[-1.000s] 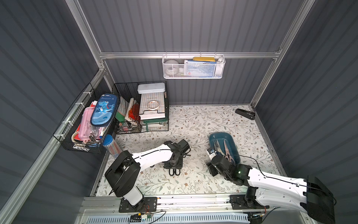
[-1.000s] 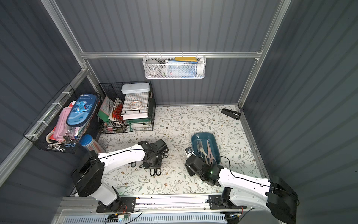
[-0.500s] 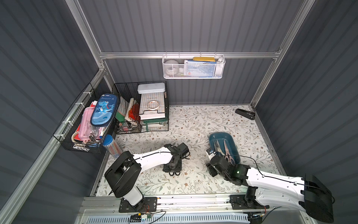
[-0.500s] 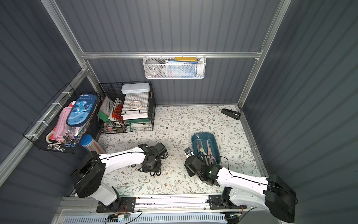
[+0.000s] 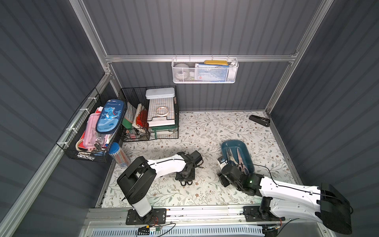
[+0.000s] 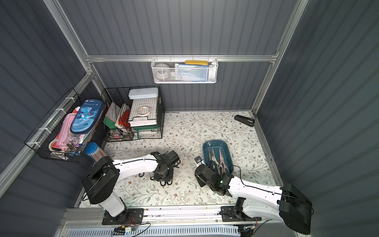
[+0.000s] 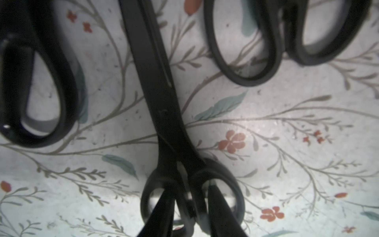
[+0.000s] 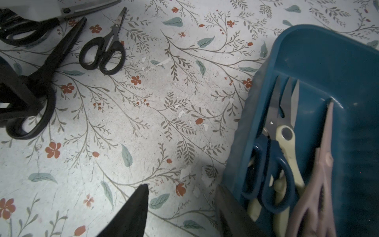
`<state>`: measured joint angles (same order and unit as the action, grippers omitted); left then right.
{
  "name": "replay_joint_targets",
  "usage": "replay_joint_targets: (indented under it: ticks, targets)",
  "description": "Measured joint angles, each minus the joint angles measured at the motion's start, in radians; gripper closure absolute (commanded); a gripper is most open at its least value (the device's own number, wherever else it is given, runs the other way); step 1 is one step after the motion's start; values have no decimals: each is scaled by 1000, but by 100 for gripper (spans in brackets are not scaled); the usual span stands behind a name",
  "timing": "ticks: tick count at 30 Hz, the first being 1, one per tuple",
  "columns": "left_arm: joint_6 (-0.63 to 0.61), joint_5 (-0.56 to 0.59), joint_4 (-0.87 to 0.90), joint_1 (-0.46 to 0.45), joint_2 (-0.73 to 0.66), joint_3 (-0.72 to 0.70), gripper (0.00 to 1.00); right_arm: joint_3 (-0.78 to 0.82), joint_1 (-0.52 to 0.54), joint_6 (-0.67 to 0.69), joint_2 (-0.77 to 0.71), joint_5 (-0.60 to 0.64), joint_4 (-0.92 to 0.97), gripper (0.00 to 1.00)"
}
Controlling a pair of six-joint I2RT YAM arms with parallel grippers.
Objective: Put the scissors into the storage box
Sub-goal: Pick up the scissors from the center of the board, then place the scissors in the storage box.
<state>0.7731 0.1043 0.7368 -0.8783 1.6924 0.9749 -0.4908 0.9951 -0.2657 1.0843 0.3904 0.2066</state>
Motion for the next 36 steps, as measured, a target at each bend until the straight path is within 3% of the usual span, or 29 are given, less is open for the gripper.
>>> replay_joint_targets:
  ticks: [6,13,20,24,27,31,33,34,36]
  targets:
    - [-20,13,18,-1,32,43,98,0,10,-6,-38,22,11,44]
    - [-58,71,76,-2,59,155,97,75,18,-10,-338,88,7,42]
    - [-134,97,139,-2,66,444,97,154,18,-34,-621,213,45,42]
    - [-182,70,136,-5,121,638,97,169,18,-51,-709,275,78,41]
    - [-203,30,122,-18,189,739,97,169,18,-67,-746,317,109,19]
    - [-207,-48,86,-43,279,794,97,169,18,-97,-775,359,140,8]
    - [-206,-90,76,-60,325,815,97,169,18,-111,-795,379,159,8]
    - [-205,-109,69,-70,350,828,97,169,19,-115,-807,388,169,1]
    - [-204,-139,58,-91,389,852,97,170,21,-121,-838,404,181,1]
